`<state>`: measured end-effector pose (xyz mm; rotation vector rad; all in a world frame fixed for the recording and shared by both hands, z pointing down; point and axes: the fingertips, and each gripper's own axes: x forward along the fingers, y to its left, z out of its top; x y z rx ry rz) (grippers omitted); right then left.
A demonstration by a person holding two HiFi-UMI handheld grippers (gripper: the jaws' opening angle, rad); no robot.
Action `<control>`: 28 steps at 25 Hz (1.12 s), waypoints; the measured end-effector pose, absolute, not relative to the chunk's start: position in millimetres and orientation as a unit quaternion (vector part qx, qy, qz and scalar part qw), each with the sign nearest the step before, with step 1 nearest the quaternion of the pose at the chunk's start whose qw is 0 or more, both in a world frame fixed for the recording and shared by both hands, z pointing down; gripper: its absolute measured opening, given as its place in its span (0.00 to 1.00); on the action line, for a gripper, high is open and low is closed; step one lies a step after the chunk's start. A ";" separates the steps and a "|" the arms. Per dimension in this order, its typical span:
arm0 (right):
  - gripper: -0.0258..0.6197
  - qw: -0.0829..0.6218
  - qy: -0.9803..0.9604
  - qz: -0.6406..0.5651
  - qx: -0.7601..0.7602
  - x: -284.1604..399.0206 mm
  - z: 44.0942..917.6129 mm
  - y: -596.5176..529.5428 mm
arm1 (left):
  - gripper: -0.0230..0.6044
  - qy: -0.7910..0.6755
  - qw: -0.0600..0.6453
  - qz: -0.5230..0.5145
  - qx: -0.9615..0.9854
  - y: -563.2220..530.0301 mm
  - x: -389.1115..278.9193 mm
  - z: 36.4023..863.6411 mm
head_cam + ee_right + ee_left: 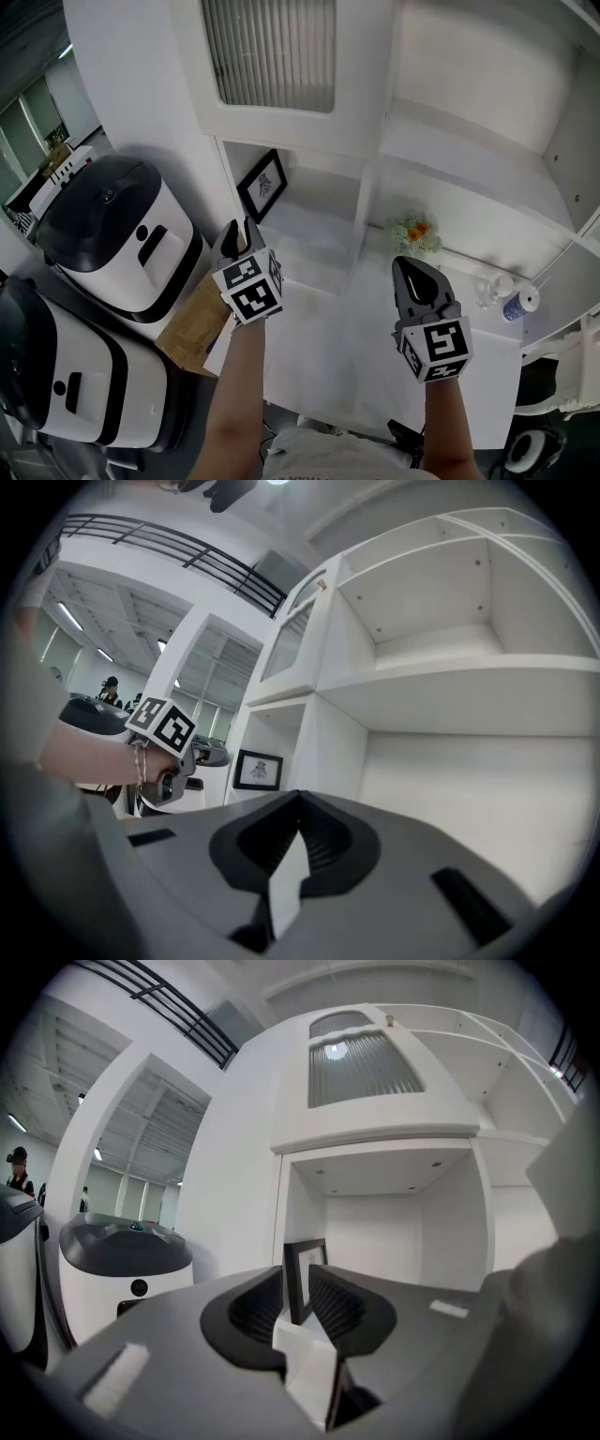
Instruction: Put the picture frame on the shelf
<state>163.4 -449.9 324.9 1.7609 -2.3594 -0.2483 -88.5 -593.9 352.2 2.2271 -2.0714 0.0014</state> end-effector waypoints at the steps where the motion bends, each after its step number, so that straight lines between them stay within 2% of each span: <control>1: 0.05 0.092 -0.796 -0.086 0.592 162.7 323.5 -445.6 | 0.18 -0.678 0.047 -0.002 0.733 -586.6 -88.6 349.3; 6: 0.05 0.088 -0.801 -0.097 0.584 165.2 315.0 -422.2 | 0.05 -0.670 0.011 -0.006 0.742 -546.1 -87.5 334.6; 20: 0.05 0.064 -0.812 -0.118 0.568 160.5 293.9 -363.8 | 0.05 -0.626 -0.031 -0.023 0.779 -441.4 -83.4 292.4; 28: 0.05 0.043 -0.805 -0.128 0.578 146.7 273.6 -345.6 | 0.05 -0.593 -0.098 -0.020 0.799 -402.8 -89.1 264.6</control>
